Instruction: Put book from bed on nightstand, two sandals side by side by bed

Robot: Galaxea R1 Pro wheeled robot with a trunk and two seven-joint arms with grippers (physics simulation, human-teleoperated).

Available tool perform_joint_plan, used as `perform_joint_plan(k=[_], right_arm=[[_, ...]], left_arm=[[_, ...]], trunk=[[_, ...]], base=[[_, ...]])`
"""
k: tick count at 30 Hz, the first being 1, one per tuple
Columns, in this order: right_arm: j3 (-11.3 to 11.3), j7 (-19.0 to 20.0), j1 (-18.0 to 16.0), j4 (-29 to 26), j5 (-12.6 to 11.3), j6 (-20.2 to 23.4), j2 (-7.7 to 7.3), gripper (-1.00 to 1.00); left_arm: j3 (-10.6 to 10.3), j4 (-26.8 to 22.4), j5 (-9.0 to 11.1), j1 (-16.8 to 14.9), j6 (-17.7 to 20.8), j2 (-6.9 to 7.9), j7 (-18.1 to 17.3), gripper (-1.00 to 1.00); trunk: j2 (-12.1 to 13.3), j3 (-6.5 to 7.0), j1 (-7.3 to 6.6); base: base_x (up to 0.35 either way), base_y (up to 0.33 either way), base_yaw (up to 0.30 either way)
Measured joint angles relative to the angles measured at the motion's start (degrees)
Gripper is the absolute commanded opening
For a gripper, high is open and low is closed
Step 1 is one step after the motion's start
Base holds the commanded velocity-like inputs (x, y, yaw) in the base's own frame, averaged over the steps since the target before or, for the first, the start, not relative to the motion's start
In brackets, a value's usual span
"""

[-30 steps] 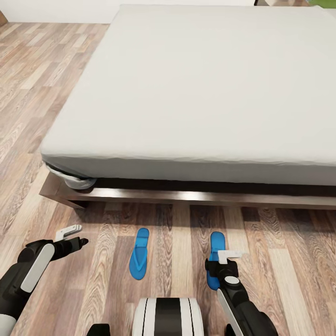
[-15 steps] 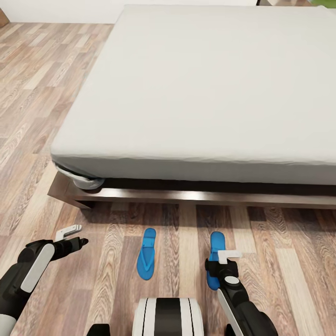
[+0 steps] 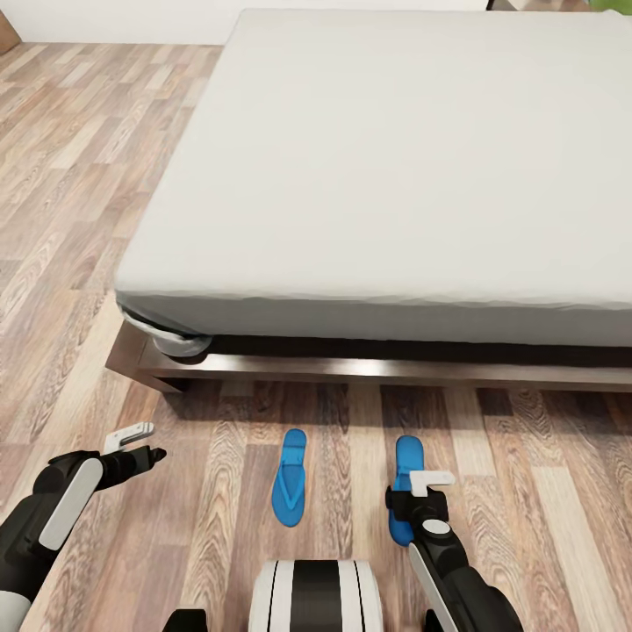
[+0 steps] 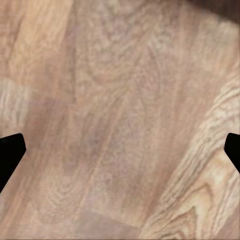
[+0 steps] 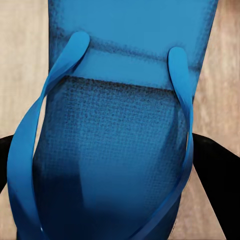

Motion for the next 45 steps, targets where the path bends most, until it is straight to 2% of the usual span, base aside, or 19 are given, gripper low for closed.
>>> perform_joint_plan(k=[16, 35, 45], right_arm=[[0.00, -0.01, 0.00, 0.00, 0.00, 0.01, 0.00, -1.00], [0.00, 0.00, 0.00, 0.00, 0.00, -0.18, 0.00, -1.00], [0.00, -0.01, 0.00, 0.00, 0.00, -0.21, 0.00, -1.00]], left_arm=[[0.00, -0.01, 0.00, 0.02, -0.06, 0.00, 0.03, 1.00], [0.00, -0.02, 0.01, 0.03, 0.02, 0.00, 0.00, 1.00], [0.00, 0.00, 0.00, 0.02, -0.07, 0.00, 0.04, 1.00]], trunk=[[0.00, 0.00, 0.00], [0.00, 0.00, -0.01], [0.00, 0.00, 0.00]], base=[[0.000, 0.015, -0.057], [0.025, 0.134, 0.000], [0.007, 0.034, 0.000]])
